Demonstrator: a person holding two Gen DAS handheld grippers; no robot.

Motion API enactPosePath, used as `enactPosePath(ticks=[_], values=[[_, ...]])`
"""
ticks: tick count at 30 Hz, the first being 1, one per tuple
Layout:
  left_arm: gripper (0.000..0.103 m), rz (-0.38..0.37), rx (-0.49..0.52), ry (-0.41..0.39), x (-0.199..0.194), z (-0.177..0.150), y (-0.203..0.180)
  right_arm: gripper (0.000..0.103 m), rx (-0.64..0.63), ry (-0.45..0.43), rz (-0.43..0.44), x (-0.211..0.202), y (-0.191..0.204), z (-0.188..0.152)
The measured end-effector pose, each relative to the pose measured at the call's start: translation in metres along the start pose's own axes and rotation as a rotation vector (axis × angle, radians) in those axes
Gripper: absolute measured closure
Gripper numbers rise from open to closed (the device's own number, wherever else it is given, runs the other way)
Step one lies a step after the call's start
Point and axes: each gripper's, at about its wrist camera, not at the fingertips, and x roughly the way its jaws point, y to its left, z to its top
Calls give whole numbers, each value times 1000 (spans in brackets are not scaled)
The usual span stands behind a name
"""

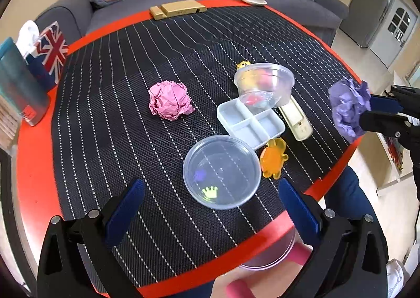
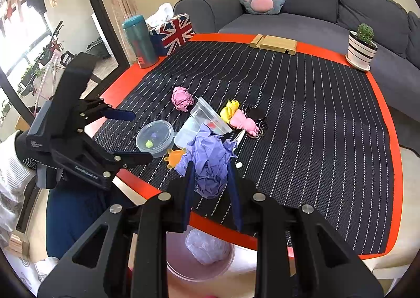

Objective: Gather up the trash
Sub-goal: 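Lift the purple paper with the right gripper while the left gripper grasps the clear round container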

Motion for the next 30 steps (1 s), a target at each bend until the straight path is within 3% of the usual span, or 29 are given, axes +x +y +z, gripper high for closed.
enactPosePath(ticks=[6, 8, 10, 14, 18, 30], values=[[6, -13, -14, 9, 9, 3, 3, 78, 6, 6, -3, 2, -2, -2], [13, -28, -21, 13, 11, 4, 4, 78, 7, 7, -3, 2, -3, -3], [26, -37, -18, 25, 14, 4, 3, 78, 8, 8, -4, 3, -4, -3], [29, -47, -16, 24, 16, 4, 1, 78, 11, 8, -3, 3, -4, -4], [43, -47, -13, 16, 16, 3, 1, 78, 13, 8, -2, 4, -5, -5], [43, -15, -24, -78, -11, -5, 2, 78, 20, -9, -10, 1, -5, -8]])
